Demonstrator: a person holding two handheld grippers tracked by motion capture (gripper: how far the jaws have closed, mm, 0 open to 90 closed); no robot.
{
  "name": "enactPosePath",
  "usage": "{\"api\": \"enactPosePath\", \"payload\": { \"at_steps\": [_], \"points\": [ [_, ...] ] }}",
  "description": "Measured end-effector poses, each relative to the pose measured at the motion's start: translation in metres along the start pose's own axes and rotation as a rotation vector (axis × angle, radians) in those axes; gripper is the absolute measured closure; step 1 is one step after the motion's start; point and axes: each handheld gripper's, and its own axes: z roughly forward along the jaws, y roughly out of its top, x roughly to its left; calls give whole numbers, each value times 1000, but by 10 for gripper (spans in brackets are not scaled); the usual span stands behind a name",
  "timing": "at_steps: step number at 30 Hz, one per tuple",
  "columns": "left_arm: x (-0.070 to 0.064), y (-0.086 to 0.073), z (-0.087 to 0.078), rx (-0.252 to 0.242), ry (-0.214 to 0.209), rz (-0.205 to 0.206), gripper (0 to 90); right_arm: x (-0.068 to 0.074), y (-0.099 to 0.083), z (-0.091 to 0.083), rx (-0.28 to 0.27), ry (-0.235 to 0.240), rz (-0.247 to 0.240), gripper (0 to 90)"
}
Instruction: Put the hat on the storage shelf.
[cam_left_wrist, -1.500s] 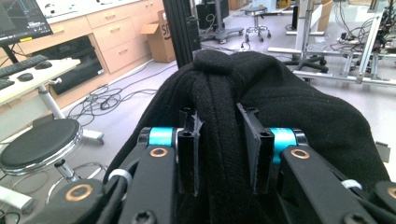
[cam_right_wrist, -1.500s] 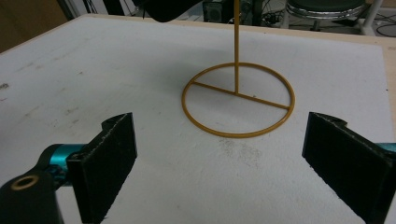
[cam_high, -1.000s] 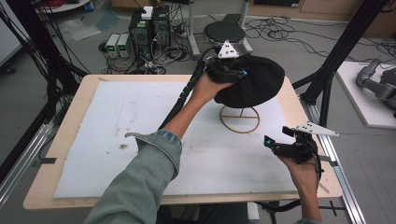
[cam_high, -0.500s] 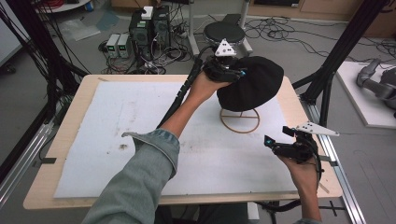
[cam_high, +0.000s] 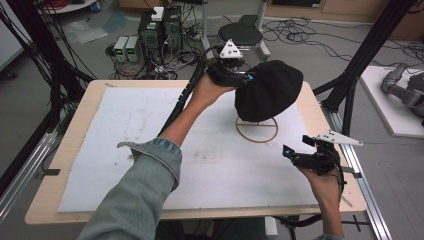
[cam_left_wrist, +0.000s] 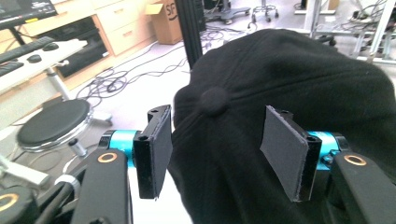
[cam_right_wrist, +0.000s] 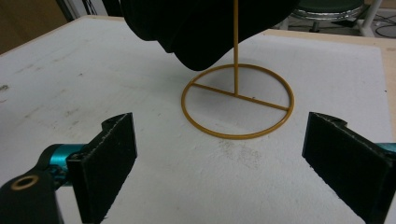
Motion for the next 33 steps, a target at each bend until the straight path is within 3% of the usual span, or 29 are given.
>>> {"api": "enactPosePath", "payload": {
  "at_steps": [16, 25, 33],
  "points": [
    [34, -13, -58, 30, 87, -2, 406, 1, 1, 6, 11, 1, -6, 97],
    [49, -34, -89, 30, 115, -20, 396, 2, 0, 8, 23, 0, -7, 97],
    [54, -56, -116, 46, 131, -15, 374, 3, -1, 11, 31, 0, -8, 97]
  ]
}}
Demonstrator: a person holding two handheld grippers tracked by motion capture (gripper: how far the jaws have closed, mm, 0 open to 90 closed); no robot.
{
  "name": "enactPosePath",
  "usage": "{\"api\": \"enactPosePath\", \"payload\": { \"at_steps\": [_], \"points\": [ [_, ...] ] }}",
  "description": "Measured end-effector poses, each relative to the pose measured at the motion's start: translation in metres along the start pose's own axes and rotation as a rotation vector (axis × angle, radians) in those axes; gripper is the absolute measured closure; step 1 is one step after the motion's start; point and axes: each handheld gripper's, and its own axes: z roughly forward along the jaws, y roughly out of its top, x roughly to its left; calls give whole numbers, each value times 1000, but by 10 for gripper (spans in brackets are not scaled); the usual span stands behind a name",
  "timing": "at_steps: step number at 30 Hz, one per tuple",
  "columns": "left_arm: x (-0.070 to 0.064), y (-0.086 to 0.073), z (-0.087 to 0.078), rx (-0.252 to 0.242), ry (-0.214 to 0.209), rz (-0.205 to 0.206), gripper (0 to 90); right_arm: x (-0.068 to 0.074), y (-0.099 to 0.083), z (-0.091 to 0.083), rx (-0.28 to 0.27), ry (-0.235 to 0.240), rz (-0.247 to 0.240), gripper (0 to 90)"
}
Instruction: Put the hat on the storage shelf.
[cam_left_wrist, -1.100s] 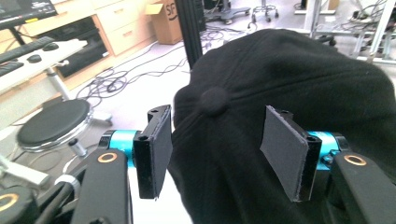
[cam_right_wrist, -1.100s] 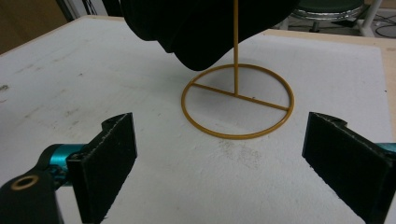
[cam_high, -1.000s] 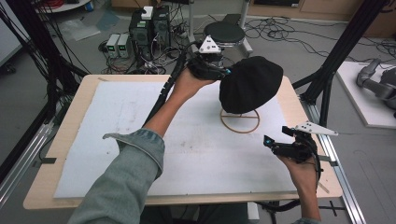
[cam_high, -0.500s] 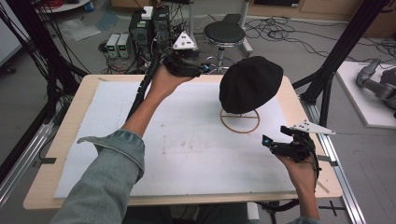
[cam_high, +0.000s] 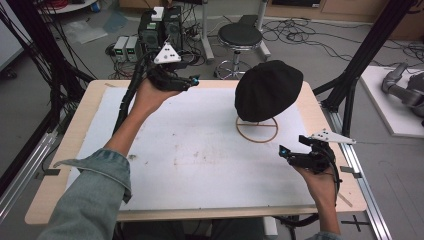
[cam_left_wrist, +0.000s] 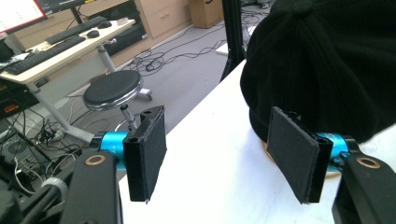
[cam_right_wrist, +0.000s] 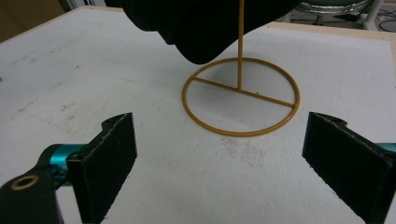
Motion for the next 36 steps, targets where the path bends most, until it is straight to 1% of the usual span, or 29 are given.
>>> {"api": "enactPosePath", "payload": {
  "at_steps": [4, 9, 10, 11, 17, 19, 21, 23, 25, 28, 30, 32, 36],
  "points": [
    [4, -15, -13, 16, 22, -6, 365, 1, 0, 1, 3, -2, -2, 97],
    [8, -32, -31, 13, 44, -32, 356, 1, 2, 4, 3, 0, -1, 97],
    [8, -38, -39, 13, 55, -39, 351, 1, 3, 5, -2, 1, -4, 97],
    [8, -38, -39, 13, 55, -39, 349, 1, 3, 5, -2, 1, -4, 97],
    [11, -61, -68, 12, 96, -70, 345, 4, 6, 10, 2, 13, -9, 97],
    [12, -72, -80, 10, 113, -88, 342, 5, 6, 12, 6, 13, -12, 97],
    [13, -80, -91, 13, 128, -97, 339, 6, 7, 14, 7, 15, -13, 97],
    [13, -88, -100, 8, 140, -118, 330, 7, 8, 15, 9, 18, -13, 97],
    [12, -98, -110, 3, 143, -142, 330, 7, 8, 16, 10, 20, -19, 97],
    [9, -111, -123, -13, 157, -162, 327, 8, 8, 18, 12, 18, -23, 97],
    [7, -119, -131, -16, 167, -164, 324, 9, 8, 18, 13, 19, -21, 97],
    [4, -127, -139, -21, 179, -190, 318, 9, 8, 19, 13, 17, -26, 97],
    [-4, -142, -152, -39, 196, -200, 318, 9, 8, 19, 17, 15, -21, 97]
  ]
}}
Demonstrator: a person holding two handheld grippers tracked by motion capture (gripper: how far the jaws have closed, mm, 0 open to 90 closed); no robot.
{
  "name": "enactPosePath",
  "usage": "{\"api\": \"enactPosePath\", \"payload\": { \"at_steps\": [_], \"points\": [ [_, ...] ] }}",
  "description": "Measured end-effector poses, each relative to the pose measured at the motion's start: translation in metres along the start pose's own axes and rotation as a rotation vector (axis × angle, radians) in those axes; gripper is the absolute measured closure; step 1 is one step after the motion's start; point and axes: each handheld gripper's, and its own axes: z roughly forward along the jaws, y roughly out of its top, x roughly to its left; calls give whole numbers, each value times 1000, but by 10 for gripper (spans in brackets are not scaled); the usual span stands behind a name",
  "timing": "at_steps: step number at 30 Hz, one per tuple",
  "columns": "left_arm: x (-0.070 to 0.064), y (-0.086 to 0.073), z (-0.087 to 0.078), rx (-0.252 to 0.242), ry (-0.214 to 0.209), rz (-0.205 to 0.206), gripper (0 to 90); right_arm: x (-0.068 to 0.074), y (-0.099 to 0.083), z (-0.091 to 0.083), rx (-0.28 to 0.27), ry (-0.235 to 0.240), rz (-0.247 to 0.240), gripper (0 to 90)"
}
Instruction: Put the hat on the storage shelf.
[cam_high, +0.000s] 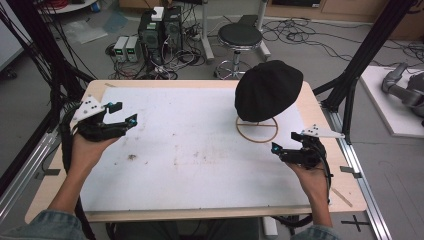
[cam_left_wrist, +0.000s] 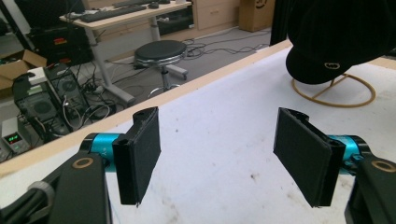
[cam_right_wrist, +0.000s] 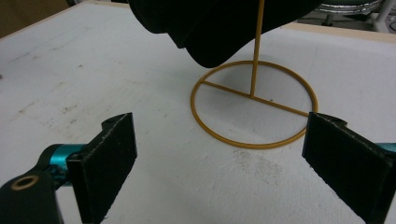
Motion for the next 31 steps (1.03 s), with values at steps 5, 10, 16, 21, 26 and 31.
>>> {"api": "enactPosePath", "payload": {
  "at_steps": [5, 10, 16, 21, 26, 31],
  "points": [
    [-3, -15, -14, -2, 38, 12, 318, 0, 0, -1, -3, 3, 3, 97],
    [-3, -34, -29, -19, 75, -19, 317, -1, 0, 0, -5, 4, 1, 97],
    [-2, -48, -36, -16, 95, -39, 314, 0, 0, 0, -4, 2, 2, 97],
    [-1, -57, -37, -5, 98, -49, 313, 0, 0, 0, -4, 2, 0, 97],
    [0, -62, -36, 6, 98, -54, 313, 1, 0, 1, 2, 3, -1, 97],
    [1, -63, -36, 3, 97, -57, 309, 1, 0, 0, 2, 3, -1, 97]
  ]
}}
